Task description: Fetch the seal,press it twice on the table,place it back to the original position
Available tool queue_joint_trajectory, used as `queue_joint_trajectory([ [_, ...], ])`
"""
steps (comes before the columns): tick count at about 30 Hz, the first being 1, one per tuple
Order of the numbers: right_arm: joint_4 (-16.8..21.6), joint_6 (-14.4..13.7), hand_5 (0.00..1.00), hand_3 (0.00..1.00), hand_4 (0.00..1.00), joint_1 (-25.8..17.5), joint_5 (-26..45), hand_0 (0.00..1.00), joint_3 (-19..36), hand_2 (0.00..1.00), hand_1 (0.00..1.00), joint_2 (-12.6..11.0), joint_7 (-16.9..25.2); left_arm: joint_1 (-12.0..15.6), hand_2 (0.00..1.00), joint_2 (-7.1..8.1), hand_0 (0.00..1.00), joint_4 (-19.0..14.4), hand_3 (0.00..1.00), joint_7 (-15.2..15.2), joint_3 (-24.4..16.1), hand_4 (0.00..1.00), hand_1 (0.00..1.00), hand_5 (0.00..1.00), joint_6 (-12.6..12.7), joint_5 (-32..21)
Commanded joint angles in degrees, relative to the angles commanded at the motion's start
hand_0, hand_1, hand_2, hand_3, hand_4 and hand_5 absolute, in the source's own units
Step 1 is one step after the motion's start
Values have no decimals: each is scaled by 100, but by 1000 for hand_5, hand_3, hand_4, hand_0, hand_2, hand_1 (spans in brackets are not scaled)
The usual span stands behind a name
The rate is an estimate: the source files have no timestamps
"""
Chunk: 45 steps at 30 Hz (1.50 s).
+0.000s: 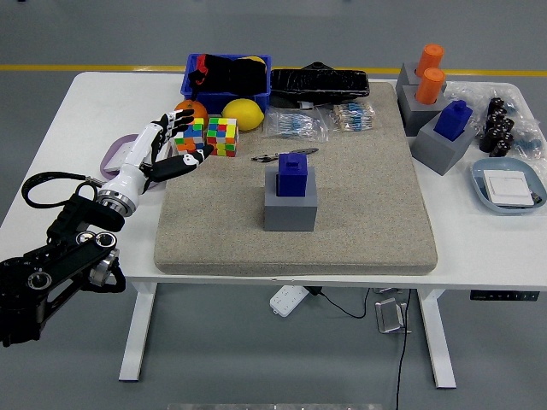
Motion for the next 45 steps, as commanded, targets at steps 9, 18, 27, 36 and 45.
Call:
queue_joint_trajectory([
  [9, 0, 4, 522, 729, 824, -10, 39, 883, -47, 729, 745, 28, 7, 40, 868, -107, 930, 18, 876, -72, 326, 824, 891, 175, -114, -151],
  [18, 0, -2, 522, 729, 824, -30, 60, 883, -17, 729, 745, 56, 4, -14, 866, -199, 928, 61, 877, -109, 536, 822, 887, 156, -137, -239],
  [27, 0, -7, 523, 729, 825, -102, 15, 883, 104, 729, 744, 100, -14, -100, 858, -297, 916, 171, 875, -200, 668, 807, 881, 24, -208, -290],
  [36, 0, -4, 522, 729, 825, -109, 61, 883, 71, 729, 744, 103, 9, -169, 849, -433, 910, 207, 873, -259, 754, 814, 877, 2, -306, -296],
  [45, 0, 1, 519, 734, 826, -142, 32, 883, 118, 729, 744, 120, 8, -221, 844, -655, 905, 229, 872, -304, 841, 819, 871, 2, -334, -334],
])
